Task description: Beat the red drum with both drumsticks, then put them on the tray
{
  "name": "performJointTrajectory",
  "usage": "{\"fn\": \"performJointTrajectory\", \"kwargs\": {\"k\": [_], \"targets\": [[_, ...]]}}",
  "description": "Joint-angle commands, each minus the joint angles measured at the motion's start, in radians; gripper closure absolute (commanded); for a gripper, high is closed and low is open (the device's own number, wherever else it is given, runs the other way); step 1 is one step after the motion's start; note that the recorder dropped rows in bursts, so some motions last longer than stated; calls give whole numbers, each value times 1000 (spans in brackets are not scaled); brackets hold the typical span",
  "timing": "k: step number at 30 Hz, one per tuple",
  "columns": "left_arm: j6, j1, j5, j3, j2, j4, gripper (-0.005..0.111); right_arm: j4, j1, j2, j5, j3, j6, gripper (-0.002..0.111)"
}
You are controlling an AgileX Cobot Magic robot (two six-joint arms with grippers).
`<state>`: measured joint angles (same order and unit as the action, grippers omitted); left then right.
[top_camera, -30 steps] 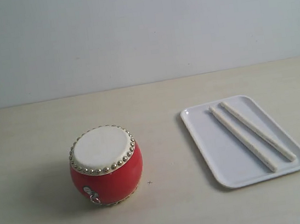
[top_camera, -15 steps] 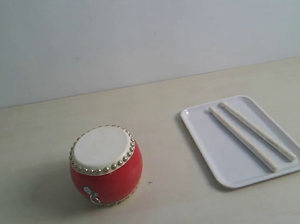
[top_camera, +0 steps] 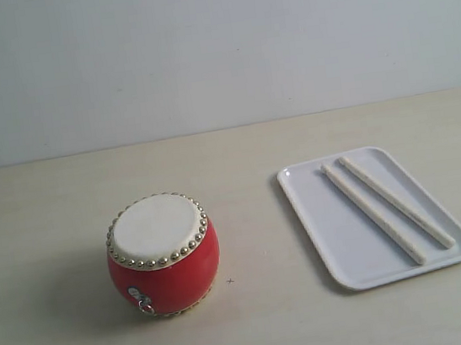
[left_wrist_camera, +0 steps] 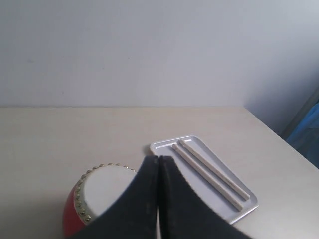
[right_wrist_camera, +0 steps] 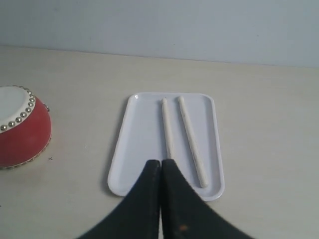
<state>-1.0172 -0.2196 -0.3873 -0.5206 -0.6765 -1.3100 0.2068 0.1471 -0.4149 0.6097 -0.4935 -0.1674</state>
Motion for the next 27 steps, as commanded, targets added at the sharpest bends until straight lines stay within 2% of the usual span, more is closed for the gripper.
{"fn": "performJointTrajectory", "kwargs": {"k": [1, 5, 9, 13, 23, 26, 27], "targets": [[1, 0, 2, 4, 3, -8, 107, -4, -4, 81, -127, 28, -24, 108], [1, 0, 2, 4, 3, -8, 107, 0, -4, 215, -413, 176, -26, 108], [1, 0, 2, 4, 3, -8, 107, 2, -4, 283, -547, 347, 17, 108], [1, 0, 2, 4, 3, -8, 107, 2, -4, 355, -588, 494, 21, 108], [1, 0, 2, 4, 3, -8, 107, -18, -4, 382, -556, 494, 59, 108], [1, 0, 2, 4, 3, -8, 107, -304, -4, 381, -551, 494, 410, 108], [1, 0, 2, 4, 3, -8, 107, -306, -4, 379, -544, 494, 414, 108]]}}
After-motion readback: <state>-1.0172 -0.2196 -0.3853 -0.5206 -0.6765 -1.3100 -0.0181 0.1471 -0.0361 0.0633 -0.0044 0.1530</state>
